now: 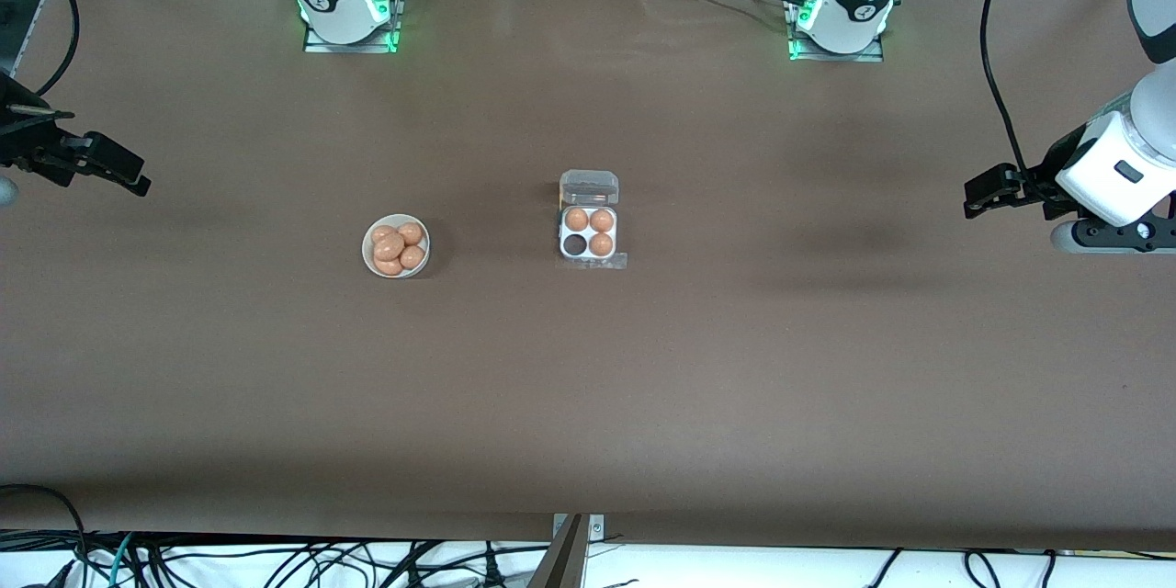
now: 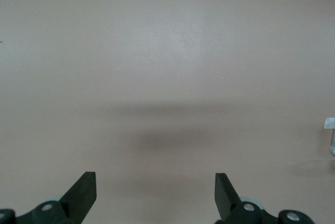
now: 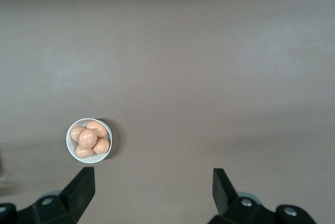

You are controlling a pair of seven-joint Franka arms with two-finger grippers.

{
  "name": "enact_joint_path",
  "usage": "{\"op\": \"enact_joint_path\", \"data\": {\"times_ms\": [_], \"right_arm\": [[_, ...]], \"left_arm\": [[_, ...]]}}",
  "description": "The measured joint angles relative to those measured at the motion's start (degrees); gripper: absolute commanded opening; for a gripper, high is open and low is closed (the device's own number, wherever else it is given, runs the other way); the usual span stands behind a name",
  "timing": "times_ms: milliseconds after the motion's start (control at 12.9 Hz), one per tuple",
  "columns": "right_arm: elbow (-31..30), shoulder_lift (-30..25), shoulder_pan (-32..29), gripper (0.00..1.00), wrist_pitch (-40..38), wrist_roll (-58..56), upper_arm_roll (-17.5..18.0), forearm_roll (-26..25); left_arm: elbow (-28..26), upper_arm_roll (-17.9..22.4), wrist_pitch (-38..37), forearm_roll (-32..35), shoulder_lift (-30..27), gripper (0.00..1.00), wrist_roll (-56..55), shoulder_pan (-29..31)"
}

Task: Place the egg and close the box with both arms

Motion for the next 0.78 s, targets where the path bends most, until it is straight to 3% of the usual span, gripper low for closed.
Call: {"op": "enact_joint_path", "data": {"times_ms": [776], "right_arm": [[0.0, 0.0, 0.2, 1.0, -0.1, 3.3, 0.4, 0.0]], "left_arm": [[0.0, 0.1, 0.0, -0.5, 0.0, 1.0, 0.0, 0.3]]}}
